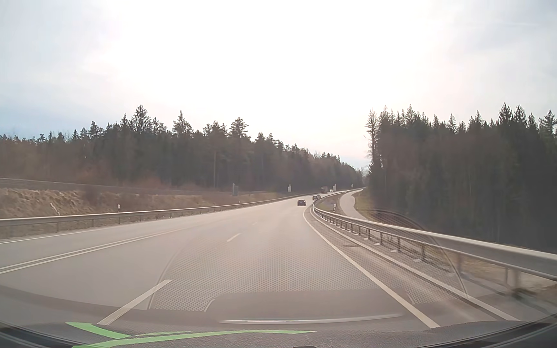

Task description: Follow the waypoints while adhering to traffic rules and regulations

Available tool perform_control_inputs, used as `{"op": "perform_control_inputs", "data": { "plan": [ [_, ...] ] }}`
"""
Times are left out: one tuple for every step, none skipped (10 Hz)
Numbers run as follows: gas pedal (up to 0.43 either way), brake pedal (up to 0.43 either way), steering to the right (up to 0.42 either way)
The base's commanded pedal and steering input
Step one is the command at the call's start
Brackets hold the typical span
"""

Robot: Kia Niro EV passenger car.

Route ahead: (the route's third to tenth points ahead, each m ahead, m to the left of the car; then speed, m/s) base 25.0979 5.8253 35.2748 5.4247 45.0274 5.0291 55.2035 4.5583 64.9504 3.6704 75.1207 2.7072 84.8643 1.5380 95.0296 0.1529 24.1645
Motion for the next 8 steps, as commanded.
{"op": "perform_control_inputs", "data": {
  "plan": [
    [0.189,0.000,0.010],
    [0.189,0.000,0.010],
    [0.189,0.000,0.010],
    [0.189,0.000,0.010],
    [0.189,0.000,0.010],
    [0.197,0.000,0.010],
    [0.197,0.000,0.010],
    [0.197,0.000,0.010]
  ]
}}
